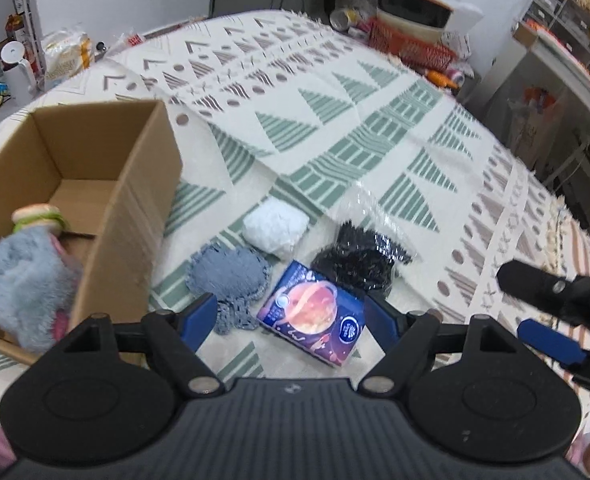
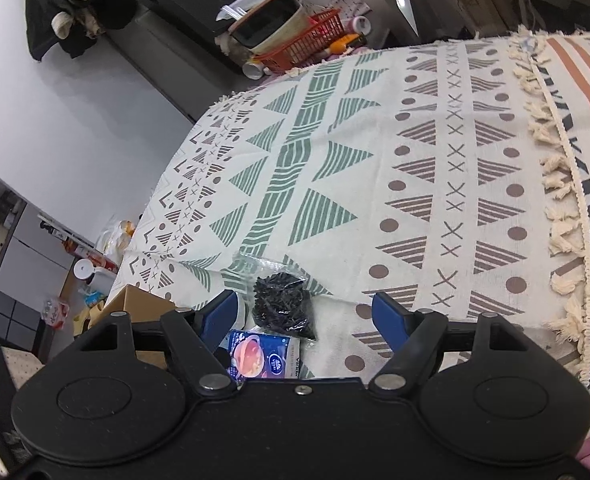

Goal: Organize soft objects
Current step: 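Move both grippers out of the box to the remaining items on the bedspread, then grasp the pink tissue packet with the left gripper while the right grasps the black bead bag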

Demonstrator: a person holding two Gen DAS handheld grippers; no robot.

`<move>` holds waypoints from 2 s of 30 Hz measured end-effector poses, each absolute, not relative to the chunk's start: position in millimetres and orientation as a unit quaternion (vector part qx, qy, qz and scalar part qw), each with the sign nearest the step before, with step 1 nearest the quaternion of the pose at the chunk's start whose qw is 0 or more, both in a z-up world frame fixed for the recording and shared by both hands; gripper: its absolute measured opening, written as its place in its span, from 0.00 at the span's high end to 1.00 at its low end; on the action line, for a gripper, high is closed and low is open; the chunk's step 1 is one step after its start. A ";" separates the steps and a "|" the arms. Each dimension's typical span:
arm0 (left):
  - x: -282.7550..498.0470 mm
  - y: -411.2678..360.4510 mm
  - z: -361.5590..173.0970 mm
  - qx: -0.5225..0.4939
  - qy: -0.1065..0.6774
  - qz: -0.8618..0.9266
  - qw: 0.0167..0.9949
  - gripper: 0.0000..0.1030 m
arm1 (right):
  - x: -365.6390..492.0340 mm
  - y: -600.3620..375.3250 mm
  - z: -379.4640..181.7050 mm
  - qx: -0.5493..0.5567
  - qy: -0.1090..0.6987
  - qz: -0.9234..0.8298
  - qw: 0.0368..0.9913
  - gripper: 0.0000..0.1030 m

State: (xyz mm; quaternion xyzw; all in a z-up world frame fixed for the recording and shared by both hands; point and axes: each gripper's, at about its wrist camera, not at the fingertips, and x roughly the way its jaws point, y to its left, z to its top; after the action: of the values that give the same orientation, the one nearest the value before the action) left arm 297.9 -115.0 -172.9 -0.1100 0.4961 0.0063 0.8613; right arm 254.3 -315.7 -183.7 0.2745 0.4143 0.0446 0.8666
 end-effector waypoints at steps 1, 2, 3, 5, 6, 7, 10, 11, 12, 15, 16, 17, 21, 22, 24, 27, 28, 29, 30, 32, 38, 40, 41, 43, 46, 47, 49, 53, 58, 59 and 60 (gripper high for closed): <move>299.7 -117.7 -177.7 -0.106 0.503 0.001 0.858 0.23 | 255.6 -316.1 -184.6 0.276 0.415 0.045 0.866 0.28; 301.4 -120.0 -181.7 -0.104 0.511 -0.009 0.853 0.24 | 256.4 -316.3 -185.6 0.277 0.416 0.045 0.865 0.28; 302.7 -121.6 -186.0 -0.105 0.517 -0.018 0.849 0.23 | 257.6 -316.4 -186.6 0.277 0.417 0.047 0.864 0.28; 304.0 -127.3 -192.8 -0.092 0.524 -0.034 0.846 0.23 | 260.1 -316.1 -189.2 0.279 0.421 0.051 0.862 0.28; 304.2 -130.4 -195.2 -0.082 0.525 -0.042 0.846 0.23 | 261.5 -315.6 -190.8 0.279 0.423 0.052 0.860 0.28; 304.2 -134.0 -197.2 -0.069 0.525 -0.050 0.847 0.23 | 262.3 -315.5 -191.6 0.280 0.425 0.053 0.859 0.28; 306.2 -141.3 -204.2 -0.040 0.529 -0.055 0.846 0.16 | 265.1 -314.9 -194.1 0.282 0.429 0.056 0.856 0.28; 307.4 -142.7 -206.9 -0.034 0.530 -0.055 0.845 0.15 | 266.0 -314.9 -195.1 0.282 0.431 0.056 0.855 0.28; 308.9 -144.0 -210.0 -0.028 0.532 -0.054 0.845 0.15 | 266.6 -314.7 -196.1 0.283 0.432 0.055 0.855 0.28; 312.9 -145.6 -218.0 -0.011 0.533 -0.046 0.844 0.15 | 268.3 -314.4 -200.4 0.284 0.437 0.055 0.851 0.28; 314.3 -145.2 -220.6 -0.010 0.535 -0.047 0.844 0.15 | 268.9 -314.0 -201.7 0.285 0.439 0.055 0.850 0.28; 315.6 -145.0 -223.3 -0.011 0.537 -0.051 0.842 0.15 | 269.8 -313.4 -203.1 0.285 0.441 0.055 0.849 0.28; 318.3 -146.8 -229.8 0.004 0.532 -0.047 0.846 0.15 | 275.2 -308.2 -209.4 0.280 0.448 0.059 0.847 0.28; 318.3 -147.5 -230.7 0.007 0.529 -0.048 0.847 0.15 | 276.6 -307.2 -210.9 0.281 0.448 0.061 0.847 0.28; 318.1 -148.0 -231.8 0.010 0.525 -0.053 0.849 0.15 | 280.3 -305.7 -214.5 0.290 0.443 0.070 0.845 0.28; 316.9 -144.8 -231.0 -0.001 0.518 -0.058 0.854 0.20 | 287.6 -303.2 -220.5 0.299 0.444 0.074 0.841 0.30; 316.5 -143.5 -230.0 -0.006 0.516 -0.061 0.855 0.22 | 289.1 -301.9 -221.7 0.299 0.444 0.075 0.841 0.30; 316.2 -142.2 -228.5 -0.012 0.514 -0.064 0.855 0.25 | 291.1 -299.4 -223.1 0.297 0.446 0.076 0.841 0.30; 316.2 -141.0 -226.9 -0.017 0.513 -0.065 0.856 0.25 | 292.6 -297.0 -224.3 0.297 0.446 0.078 0.841 0.31; 315.7 -139.2 -223.8 -0.023 0.508 -0.071 0.858 0.26 | 295.6 -291.8 -226.7 0.295 0.450 0.081 0.839 0.32; 319.8 -125.8 -210.2 -0.056 0.507 -0.069 0.858 0.26 | 301.1 -282.3 -233.1 0.288 0.455 0.077 0.839 0.34; 321.7 -121.8 -205.7 -0.059 0.506 -0.069 0.858 0.26 | 303.2 -279.8 -235.6 0.290 0.457 0.074 0.838 0.37; 322.6 -120.1 -204.1 -0.058 0.505 -0.069 0.858 0.26 | 304.5 -278.7 -237.1 0.291 0.458 0.074 0.837 0.38; 325.1 -116.0 -201.8 -0.059 0.504 -0.067 0.859 0.26 | 308.2 -275.1 -240.7 0.292 0.462 0.073 0.834 0.40; 329.1 -110.6 -202.8 -0.059 0.510 -0.064 0.856 0.26 | 312.7 -271.3 -247.8 0.296 0.471 0.071 0.828 0.48; 329.6 -109.2 -204.0 -0.059 0.512 -0.063 0.855 0.26 | 314.2 -270.5 -250.4 0.297 0.476 0.068 0.825 0.51; 329.5 -106.5 -205.6 -0.061 0.516 -0.061 0.852 0.26 | 316.2 -270.5 -255.8 0.297 0.483 0.063 0.821 0.61; 327.0 -102.8 -206.3 -0.062 0.520 -0.057 0.850 0.26 | 314.9 -268.9 -256.9 0.295 0.487 0.069 0.819 0.70; 320.0 -99.7 -198.7 -0.061 0.511 -0.052 0.856 0.26 | 308.0 -265.7 -244.8 0.276 0.474 0.071 0.833 0.74; 317.6 -99.4 -196.8 -0.060 0.508 -0.052 0.858 0.26 | 306.9 -265.9 -242.7 0.274 0.471 0.072 0.835 0.74; 315.8 -99.9 -195.1 -0.058 0.505 -0.053 0.859 0.26 | 305.3 -266.0 -240.5 0.271 0.469 0.073 0.838 0.74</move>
State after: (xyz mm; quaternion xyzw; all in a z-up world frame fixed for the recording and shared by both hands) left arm 315.8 -99.9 -195.1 -0.0579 0.5055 -0.0535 0.8592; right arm 305.3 -266.0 -240.5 0.2710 0.4686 0.0726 0.8377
